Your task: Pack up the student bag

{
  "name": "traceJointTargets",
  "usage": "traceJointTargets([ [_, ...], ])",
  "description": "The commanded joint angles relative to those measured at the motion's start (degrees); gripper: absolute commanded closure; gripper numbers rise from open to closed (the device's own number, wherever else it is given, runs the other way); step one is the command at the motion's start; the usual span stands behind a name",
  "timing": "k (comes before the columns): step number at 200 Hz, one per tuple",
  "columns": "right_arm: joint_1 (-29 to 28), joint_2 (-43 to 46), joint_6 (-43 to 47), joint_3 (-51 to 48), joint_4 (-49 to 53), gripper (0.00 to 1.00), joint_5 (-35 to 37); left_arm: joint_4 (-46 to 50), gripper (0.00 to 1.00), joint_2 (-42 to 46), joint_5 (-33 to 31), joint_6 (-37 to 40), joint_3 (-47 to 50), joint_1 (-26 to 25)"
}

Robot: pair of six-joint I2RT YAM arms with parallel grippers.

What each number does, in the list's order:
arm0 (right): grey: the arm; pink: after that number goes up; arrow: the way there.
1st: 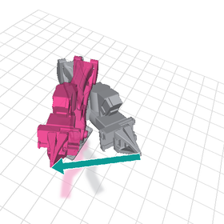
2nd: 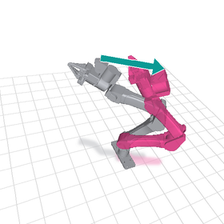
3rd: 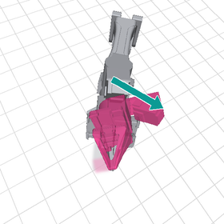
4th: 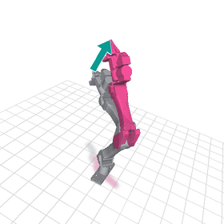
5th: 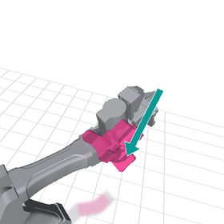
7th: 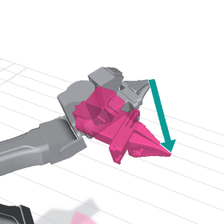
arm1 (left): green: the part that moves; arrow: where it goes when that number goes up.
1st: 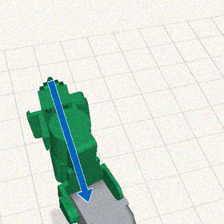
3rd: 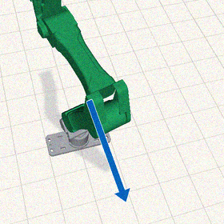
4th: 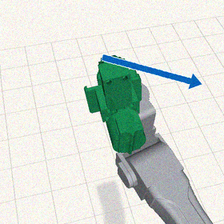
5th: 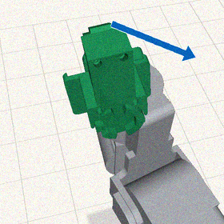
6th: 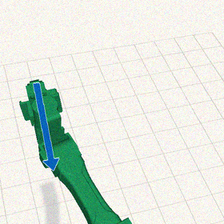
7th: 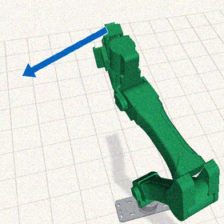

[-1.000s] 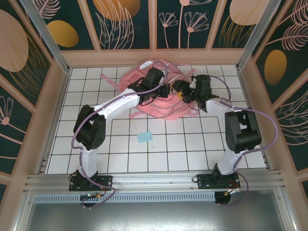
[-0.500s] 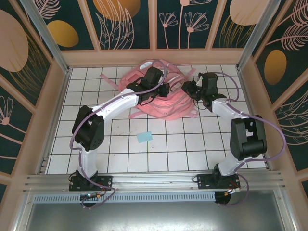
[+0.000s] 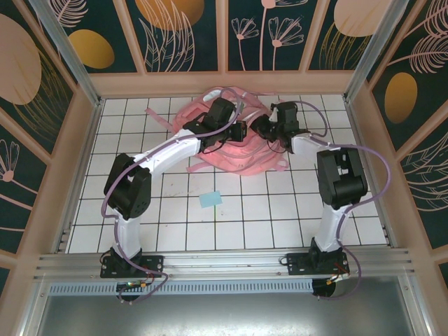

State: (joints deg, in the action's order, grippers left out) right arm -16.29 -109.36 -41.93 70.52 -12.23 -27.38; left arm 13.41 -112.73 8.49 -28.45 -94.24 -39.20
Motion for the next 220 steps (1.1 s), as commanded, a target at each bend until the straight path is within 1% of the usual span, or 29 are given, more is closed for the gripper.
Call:
traceJointTargets([
  [1,-2.1,-0.9,-1.0,3.3,-5.6,0.82,-7.9,-3.8,1.00,3.5,2.9,-1.2,0.1,-0.6],
  [15,-1.8,0.9,0.2,2.1,-4.7,0.81,-8.1,-4.0,1.00,3.8,2.1,-1.4,0.4,-0.6],
  [30,-1.2,4.7,2.8,0.1,-1.1,0.78,-6.8,-4.2,1.00,4.0,0.8,-1.6,0.5,-0.6],
  [46,-0.2,10.7,6.3,-2.2,4.1,0.75,-3.9,-4.7,1.00,4.3,-0.3,-2.0,0.8,-0.3],
  [68,-0.1,19.2,11.9,-4.2,13.8,0.70,1.3,-6.4,1.00,4.5,-0.6,-3.3,1.5,0.2],
  [88,-0.9,26.4,15.7,-5.8,22.3,0.61,6.1,-7.8,1.00,4.3,-0.3,-4.0,1.7,0.4],
  [101,-2.0,30.5,17.2,-7.2,27.0,0.53,9.1,-8.4,1.00,4.2,-0.3,-4.2,1.8,0.5],
  [116,-5.0,34.1,18.1,-8.9,31.4,0.42,12.8,-8.8,1.00,3.9,-0.3,-4.4,1.9,0.6],
  [130,-8.7,36.4,17.6,-10.7,34.2,0.36,15.4,-9.1,1.00,4.3,-0.3,-4.9,2.5,0.9],
  [133,-9.5,36.8,17.4,-11.1,34.6,0.35,15.7,-9.3,0.96,4.5,-0.3,-5.2,2.7,0.9],
  [139,-11.4,37.4,16.6,-12.0,35.1,0.33,16.6,-9.8,0.84,4.9,-0.2,-5.7,3.3,1.3],
  [143,-12.9,37.7,16.0,-12.7,35.2,0.32,17.1,-10.0,0.74,5.2,0.0,-6.2,3.8,1.5],
  [148,-14.4,38.0,15.3,-13.5,35.1,0.30,17.6,-10.4,0.63,5.7,0.2,-6.7,4.4,2.0],
  [155,-17.4,38.3,14.1,-14.6,34.8,0.28,18.4,-10.7,0.52,6.6,0.4,-7.3,5.7,2.6],
  [162,-20.3,38.1,13.1,-15.3,34.5,0.26,19.3,-10.9,0.44,7.7,0.0,-7.6,7.0,3.2],
  [172,-24.6,37.2,11.9,-15.7,34.4,0.24,21.3,-10.9,0.35,9.8,-1.3,-7.7,9.2,4.2],
  [177,-26.7,36.5,11.4,-15.7,34.3,0.23,22.4,-10.9,0.29,11.0,-2.2,-7.6,10.5,4.5],
  [186,-30.3,34.8,10.6,-15.6,33.9,0.22,23.7,-10.9,0.23,13.4,-4.3,-7.4,13.1,5.4],
  [204,-37.0,30.0,10.8,-13.6,35.3,0.19,27.9,-10.8,0.14,19.0,-8.6,-7.4,18.9,7.4],
  [220,-42.1,24.8,11.5,-10.7,36.4,0.17,31.1,-11.2,0.02,24.0,-12.0,-8.2,24.9,10.2],
])
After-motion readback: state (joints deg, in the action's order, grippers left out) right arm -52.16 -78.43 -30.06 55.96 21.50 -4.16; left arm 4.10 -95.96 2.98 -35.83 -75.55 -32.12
